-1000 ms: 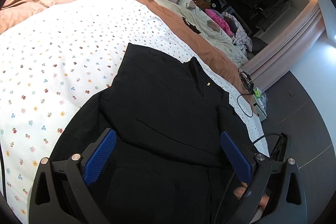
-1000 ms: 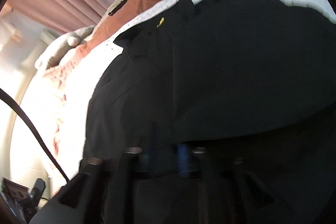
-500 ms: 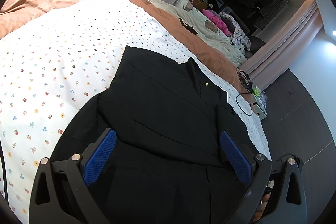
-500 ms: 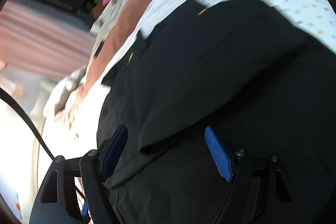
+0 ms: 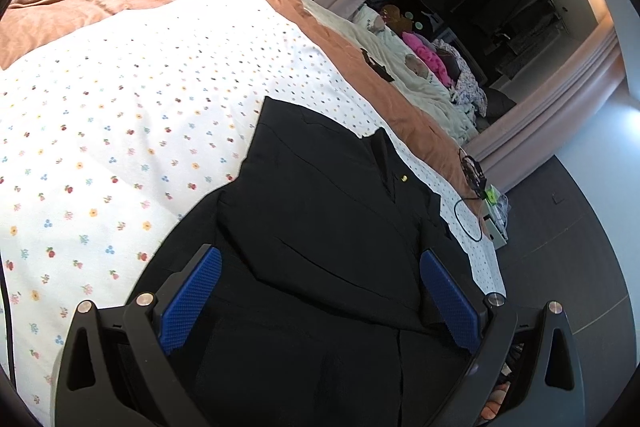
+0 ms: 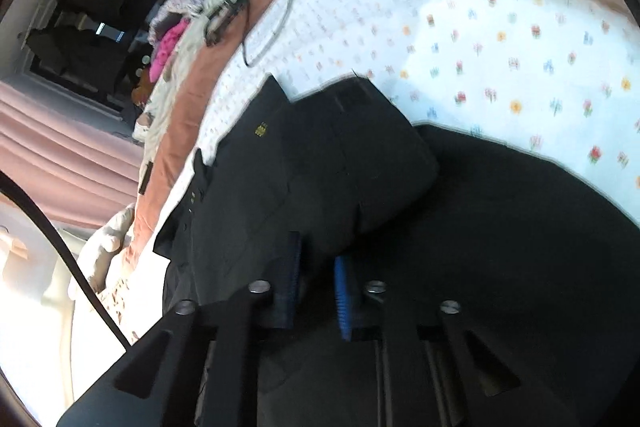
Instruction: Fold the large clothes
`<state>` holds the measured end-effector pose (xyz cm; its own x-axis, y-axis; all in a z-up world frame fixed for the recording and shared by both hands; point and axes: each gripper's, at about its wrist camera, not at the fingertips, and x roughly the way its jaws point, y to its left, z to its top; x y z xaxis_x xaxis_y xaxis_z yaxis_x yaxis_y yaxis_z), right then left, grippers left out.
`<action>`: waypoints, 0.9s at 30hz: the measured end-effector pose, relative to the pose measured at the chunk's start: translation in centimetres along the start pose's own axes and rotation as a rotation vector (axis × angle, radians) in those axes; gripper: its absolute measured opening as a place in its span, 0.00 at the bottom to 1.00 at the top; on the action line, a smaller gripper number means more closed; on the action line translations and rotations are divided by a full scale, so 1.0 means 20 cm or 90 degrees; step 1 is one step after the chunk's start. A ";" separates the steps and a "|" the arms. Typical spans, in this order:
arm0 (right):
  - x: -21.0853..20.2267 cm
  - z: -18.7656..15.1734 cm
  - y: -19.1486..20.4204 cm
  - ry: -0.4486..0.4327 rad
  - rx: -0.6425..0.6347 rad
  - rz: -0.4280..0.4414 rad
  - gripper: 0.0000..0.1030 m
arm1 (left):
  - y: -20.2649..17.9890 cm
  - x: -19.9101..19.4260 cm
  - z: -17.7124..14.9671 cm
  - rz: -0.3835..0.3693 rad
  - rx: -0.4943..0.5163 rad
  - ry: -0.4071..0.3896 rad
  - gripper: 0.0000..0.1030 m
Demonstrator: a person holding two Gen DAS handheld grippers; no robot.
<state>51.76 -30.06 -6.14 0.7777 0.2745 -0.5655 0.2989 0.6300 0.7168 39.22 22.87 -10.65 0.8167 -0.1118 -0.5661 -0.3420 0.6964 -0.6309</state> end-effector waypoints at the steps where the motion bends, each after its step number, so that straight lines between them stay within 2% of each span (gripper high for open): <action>1: -0.01 -0.03 0.04 -0.013 -0.014 0.003 0.05 | 0.01 -0.01 0.00 0.000 -0.004 -0.002 0.99; 7: -0.02 -0.21 0.35 -0.050 -0.126 0.088 0.02 | 0.06 -0.05 0.04 -0.005 -0.030 -0.014 0.99; 13: -0.07 -0.42 0.59 -0.039 -0.244 0.151 0.02 | 0.13 -0.09 0.07 -0.015 -0.059 -0.023 0.99; 18: -0.05 -0.64 0.81 -0.010 -0.348 0.182 0.02 | 0.20 -0.14 0.11 -0.021 -0.095 -0.039 0.99; 24: 0.08 -0.92 1.04 0.060 -0.463 0.218 0.02 | 0.27 -0.17 0.14 -0.021 -0.130 -0.050 0.99; 27: 0.14 -1.06 1.10 0.087 -0.505 0.207 0.02 | 0.30 -0.17 0.15 -0.020 -0.139 -0.051 0.99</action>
<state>48.86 -0.03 -0.60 0.6691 0.5815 -0.4627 -0.4403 0.8118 0.3835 35.76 29.52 -10.90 0.8598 -0.0688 -0.5060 -0.4009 0.5228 -0.7523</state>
